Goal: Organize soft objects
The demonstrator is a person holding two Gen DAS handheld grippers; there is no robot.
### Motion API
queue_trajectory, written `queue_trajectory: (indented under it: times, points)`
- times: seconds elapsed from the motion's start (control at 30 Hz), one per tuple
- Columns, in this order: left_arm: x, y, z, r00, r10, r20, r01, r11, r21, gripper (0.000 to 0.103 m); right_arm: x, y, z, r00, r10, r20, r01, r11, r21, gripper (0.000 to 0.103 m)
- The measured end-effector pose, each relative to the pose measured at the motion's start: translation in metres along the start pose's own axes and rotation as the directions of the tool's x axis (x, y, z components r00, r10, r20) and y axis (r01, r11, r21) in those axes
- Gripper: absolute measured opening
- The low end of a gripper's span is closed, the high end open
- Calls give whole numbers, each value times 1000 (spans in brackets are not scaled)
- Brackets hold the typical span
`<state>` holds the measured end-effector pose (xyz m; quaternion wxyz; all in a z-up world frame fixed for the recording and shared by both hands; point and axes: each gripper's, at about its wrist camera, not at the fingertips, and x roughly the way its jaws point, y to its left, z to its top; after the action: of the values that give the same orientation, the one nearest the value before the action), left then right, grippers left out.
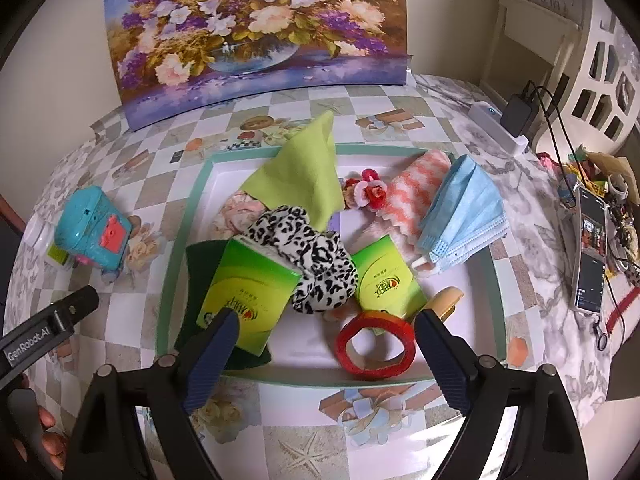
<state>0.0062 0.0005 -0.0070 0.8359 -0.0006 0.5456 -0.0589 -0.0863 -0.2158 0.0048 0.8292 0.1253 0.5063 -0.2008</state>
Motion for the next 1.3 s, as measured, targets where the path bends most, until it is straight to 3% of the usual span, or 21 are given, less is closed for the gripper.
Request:
queue_trajectory:
  times: [0.17,0.3,0.53,0.8,1.3]
  points:
    - [-9,3,-4,1000,15,20,-15,1000,9,103,-4,5,-6,1000,-12,7,12,1000,-12,91]
    - [-17,2,-6,993,114,40,-115,993,27,103,-9,5,-9,1000,-22,16,22,1000,-8,91]
    - [-28,6,-8,988,141,55,-143,989,29,103,-15,2,-11,999,-25,29,25,1000,13,91]
    - [-35,0,-17,996,75,37,-78,994,74,103,-22,1,-14,999,-31,43,30,999,20,91]
    - [-23,2,-14,996,83,-16,-82,994,76,103,-17,7,-12,999,-37,24,37,999,-9,91]
